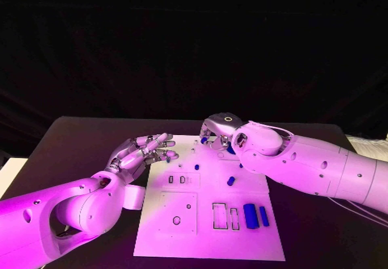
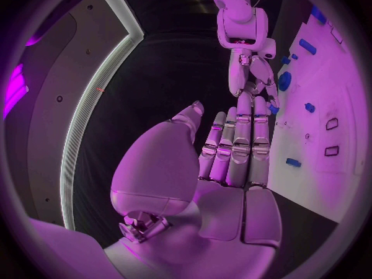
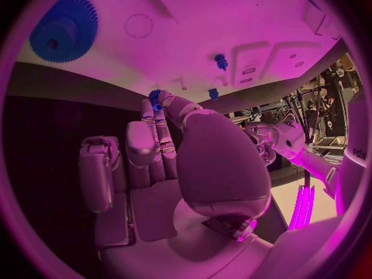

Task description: Assemble the parts on the task board

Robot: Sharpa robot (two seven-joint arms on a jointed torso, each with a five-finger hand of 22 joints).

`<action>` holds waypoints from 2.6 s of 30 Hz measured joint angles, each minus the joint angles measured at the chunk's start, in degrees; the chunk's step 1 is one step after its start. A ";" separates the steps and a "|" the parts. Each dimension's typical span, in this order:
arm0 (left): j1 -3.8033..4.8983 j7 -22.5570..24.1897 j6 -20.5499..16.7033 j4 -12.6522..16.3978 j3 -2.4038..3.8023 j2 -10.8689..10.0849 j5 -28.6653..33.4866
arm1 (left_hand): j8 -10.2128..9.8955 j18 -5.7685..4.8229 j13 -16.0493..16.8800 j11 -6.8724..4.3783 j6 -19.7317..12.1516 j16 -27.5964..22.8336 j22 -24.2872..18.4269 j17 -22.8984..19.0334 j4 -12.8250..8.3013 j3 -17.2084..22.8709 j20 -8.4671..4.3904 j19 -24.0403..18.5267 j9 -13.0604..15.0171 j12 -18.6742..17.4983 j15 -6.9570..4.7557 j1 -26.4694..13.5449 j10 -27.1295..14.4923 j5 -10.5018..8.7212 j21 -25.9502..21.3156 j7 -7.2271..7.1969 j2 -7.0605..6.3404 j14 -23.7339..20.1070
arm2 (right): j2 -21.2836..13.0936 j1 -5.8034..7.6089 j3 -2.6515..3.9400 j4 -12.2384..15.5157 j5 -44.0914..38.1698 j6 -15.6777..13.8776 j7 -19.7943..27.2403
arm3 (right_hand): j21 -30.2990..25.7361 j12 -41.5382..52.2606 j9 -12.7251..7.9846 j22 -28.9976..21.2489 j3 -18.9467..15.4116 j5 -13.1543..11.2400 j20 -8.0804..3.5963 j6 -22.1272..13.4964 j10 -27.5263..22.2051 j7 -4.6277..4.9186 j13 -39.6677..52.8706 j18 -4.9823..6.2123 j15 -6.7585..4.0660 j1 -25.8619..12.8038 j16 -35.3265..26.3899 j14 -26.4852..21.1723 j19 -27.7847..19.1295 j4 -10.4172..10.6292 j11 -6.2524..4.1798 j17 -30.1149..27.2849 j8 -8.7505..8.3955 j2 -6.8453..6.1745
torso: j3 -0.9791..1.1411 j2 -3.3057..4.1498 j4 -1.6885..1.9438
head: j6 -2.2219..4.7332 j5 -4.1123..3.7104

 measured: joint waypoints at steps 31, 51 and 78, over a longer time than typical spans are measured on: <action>0.11 -0.02 0.01 0.13 0.01 0.10 0.00 | 0.01 -0.01 0.00 0.00 0.00 0.00 0.01 -0.02 0.00 0.00 0.00 0.00 0.01 0.00 0.00 0.00 0.00 0.00 0.00 0.00 0.00 0.00 | 4.79 0.15 0.01 -5.53 -0.54 -0.62 0.64 | -0.01 -0.20 0.03 0.03 0.17 -0.44 0.00 -0.35 -0.10 0.15 -0.02 0.00 0.00 -0.25 -0.01 0.00 0.00 0.18 0.10 0.06 -0.01 -0.25 | -0.22 1.14 0.59 | 0.25 -0.08; 0.12 -0.07 0.01 0.14 0.00 0.01 0.02 | 0.01 0.00 0.00 0.00 0.00 0.00 -0.04 0.03 0.00 0.00 0.00 0.00 0.01 0.00 0.00 0.00 0.00 0.00 0.00 0.00 0.00 0.00 | 3.91 0.23 -0.03 -5.21 -0.71 -1.34 0.47 | -4.33 0.24 -1.65 -1.65 -6.18 -1.80 1.42 -11.35 -9.28 1.52 -0.28 0.94 1.44 -2.27 -7.21 -1.44 -5.14 2.87 2.30 -10.27 -0.17 -3.89 | -0.20 1.15 0.46 | 0.34 -0.10; 0.11 -0.36 0.01 -0.13 -0.01 -0.40 0.03 | -0.26 -0.02 0.00 0.21 0.00 0.00 -0.03 0.17 -0.16 0.15 0.00 0.00 0.01 0.00 0.00 0.00 -0.21 0.00 0.00 -0.01 0.00 0.00 | -14.99 0.97 0.18 6.32 12.99 -1.07 -2.10 | 2.38 67.52 -1.33 0.03 -23.81 2.22 -0.61 -13.00 12.25 1.15 68.99 -0.91 -1.01 -1.11 21.53 -0.01 0.00 14.80 -0.28 22.32 0.96 -3.09 | 0.36 0.44 -1.72 | 1.27 -1.16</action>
